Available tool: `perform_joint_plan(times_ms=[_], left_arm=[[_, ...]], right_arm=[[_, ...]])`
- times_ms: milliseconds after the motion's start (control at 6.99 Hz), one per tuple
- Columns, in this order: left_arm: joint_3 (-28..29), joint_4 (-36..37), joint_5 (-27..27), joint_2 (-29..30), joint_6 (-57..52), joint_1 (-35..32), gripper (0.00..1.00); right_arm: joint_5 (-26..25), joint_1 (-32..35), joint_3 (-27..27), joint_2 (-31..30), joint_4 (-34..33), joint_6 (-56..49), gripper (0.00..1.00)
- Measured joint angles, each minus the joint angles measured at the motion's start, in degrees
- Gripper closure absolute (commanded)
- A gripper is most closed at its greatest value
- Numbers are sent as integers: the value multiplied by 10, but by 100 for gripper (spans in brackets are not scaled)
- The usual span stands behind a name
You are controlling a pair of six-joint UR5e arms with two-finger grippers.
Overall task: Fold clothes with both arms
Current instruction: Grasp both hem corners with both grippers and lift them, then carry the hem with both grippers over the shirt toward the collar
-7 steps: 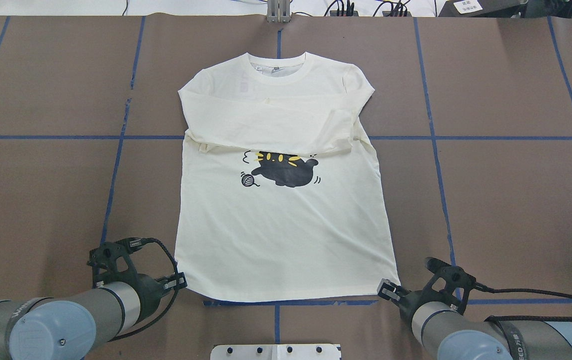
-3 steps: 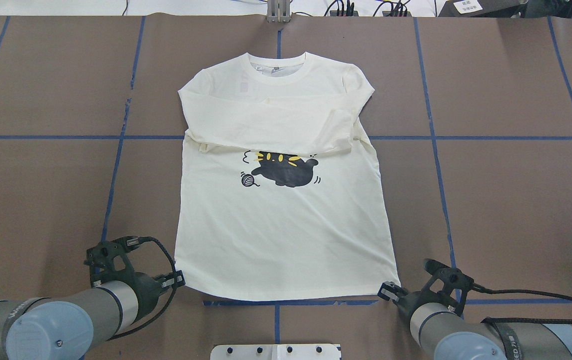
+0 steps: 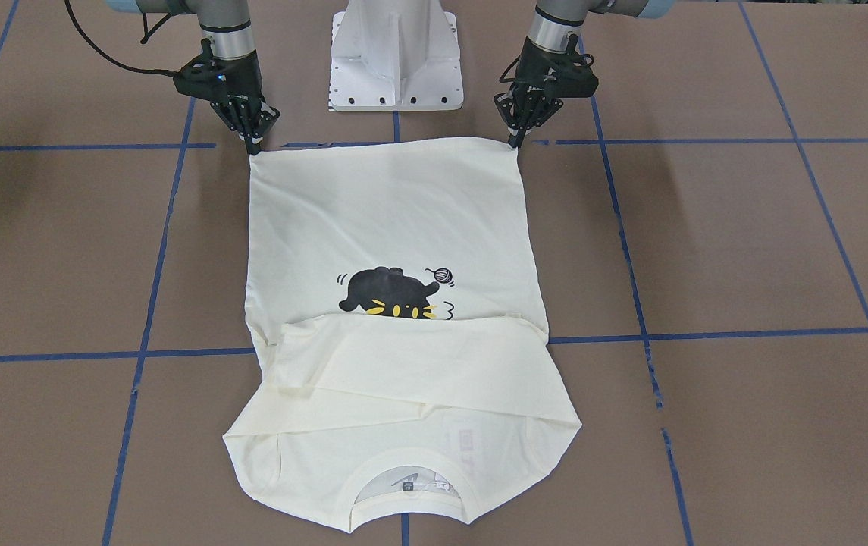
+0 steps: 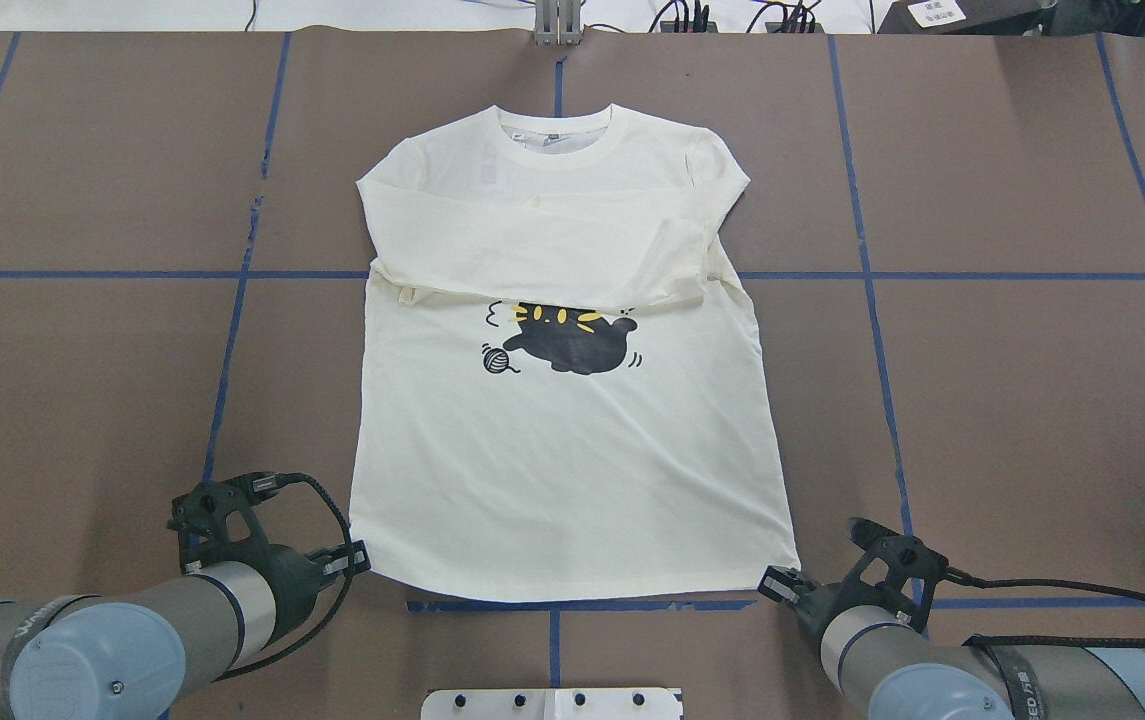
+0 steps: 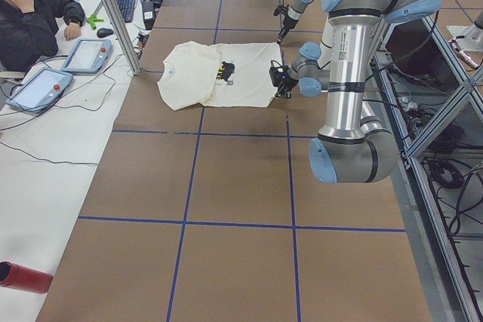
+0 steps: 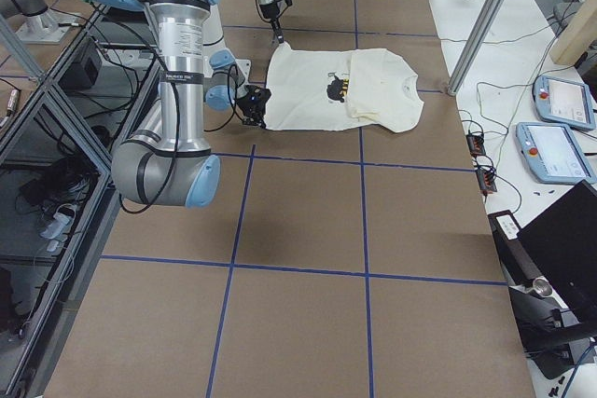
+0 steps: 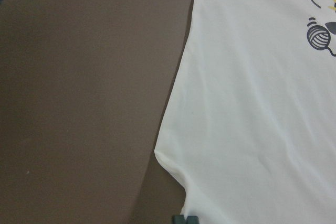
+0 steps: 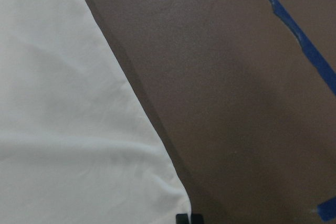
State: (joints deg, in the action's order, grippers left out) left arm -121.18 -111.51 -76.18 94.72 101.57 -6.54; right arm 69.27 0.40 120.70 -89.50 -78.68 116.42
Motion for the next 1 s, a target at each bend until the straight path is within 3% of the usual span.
perform_joint_plan(times_ms=[286,429,1002], left_arm=[[-2,1,-1,-1,0,0,100],[-15,11,-3,-1,0,0,100],[-259,253,-110,3,0,3,100]], right_arm=[[0,13,20,1,-12,-13,100],[4,18,59,1,-32,-22,100],[64,-4,334,30,-280,-29,100]])
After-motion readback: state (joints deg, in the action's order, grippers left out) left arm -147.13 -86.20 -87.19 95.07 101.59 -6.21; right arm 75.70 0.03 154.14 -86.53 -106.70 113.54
